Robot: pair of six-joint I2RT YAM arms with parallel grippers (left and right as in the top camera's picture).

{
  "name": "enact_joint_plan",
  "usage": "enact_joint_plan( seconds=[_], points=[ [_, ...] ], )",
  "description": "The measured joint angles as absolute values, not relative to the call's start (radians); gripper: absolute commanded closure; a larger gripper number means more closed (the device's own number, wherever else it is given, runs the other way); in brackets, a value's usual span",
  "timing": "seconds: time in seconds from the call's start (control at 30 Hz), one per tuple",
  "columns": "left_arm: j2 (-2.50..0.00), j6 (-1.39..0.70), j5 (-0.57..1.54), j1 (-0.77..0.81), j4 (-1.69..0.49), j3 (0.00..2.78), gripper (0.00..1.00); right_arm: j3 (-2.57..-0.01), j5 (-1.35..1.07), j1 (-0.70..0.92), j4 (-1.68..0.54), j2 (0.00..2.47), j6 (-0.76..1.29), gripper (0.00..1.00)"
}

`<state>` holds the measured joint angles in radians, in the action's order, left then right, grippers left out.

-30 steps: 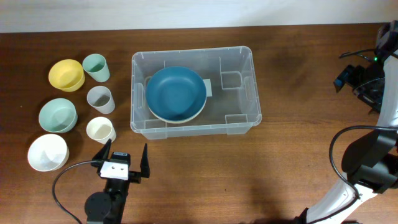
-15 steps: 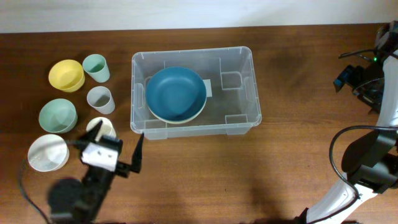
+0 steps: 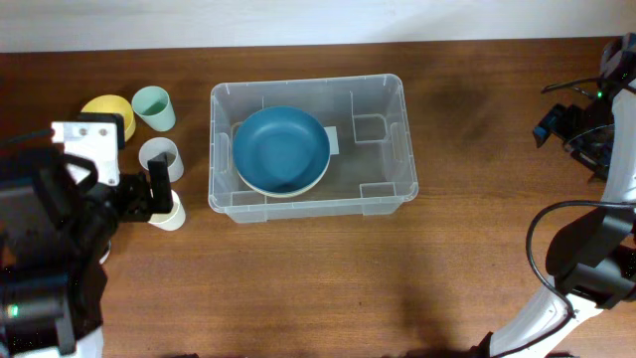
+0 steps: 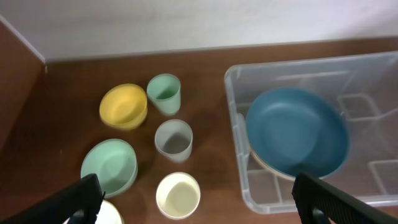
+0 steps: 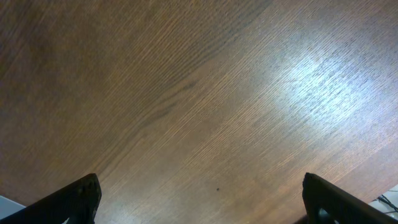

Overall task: Pack container
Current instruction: 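Move the left gripper to the white bowl and grasp its rim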

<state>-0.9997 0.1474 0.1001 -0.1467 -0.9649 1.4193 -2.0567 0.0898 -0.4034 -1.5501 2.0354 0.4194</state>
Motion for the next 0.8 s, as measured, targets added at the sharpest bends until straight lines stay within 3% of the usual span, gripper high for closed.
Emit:
enact_joint_plan(
  seconds=[0.17, 0.37, 0.63, 0.8],
  points=[
    [-1.108, -0.162, -0.115, -0.229, -1.066, 1.419, 0.00, -2.057, 0.090, -0.403, -1.550, 2.035, 0.419, 0.01],
    [-1.188, -0.524, -0.165, -0.546, -1.166, 1.419, 0.00, -2.057, 0.090, -0.403, -1.551, 2.035, 0.419, 0.01],
    [-1.361, -0.644, -0.068, -0.721, -1.237, 1.420, 0.01, -2.057, 0.090, -0.403, -1.550, 2.035, 0.419, 0.01],
    [-1.547, -0.656, -0.051, -0.735, -1.233, 1.420, 0.01, -2.057, 0.090, -0.403, -1.550, 2.035, 0.419, 0.01]
  ],
)
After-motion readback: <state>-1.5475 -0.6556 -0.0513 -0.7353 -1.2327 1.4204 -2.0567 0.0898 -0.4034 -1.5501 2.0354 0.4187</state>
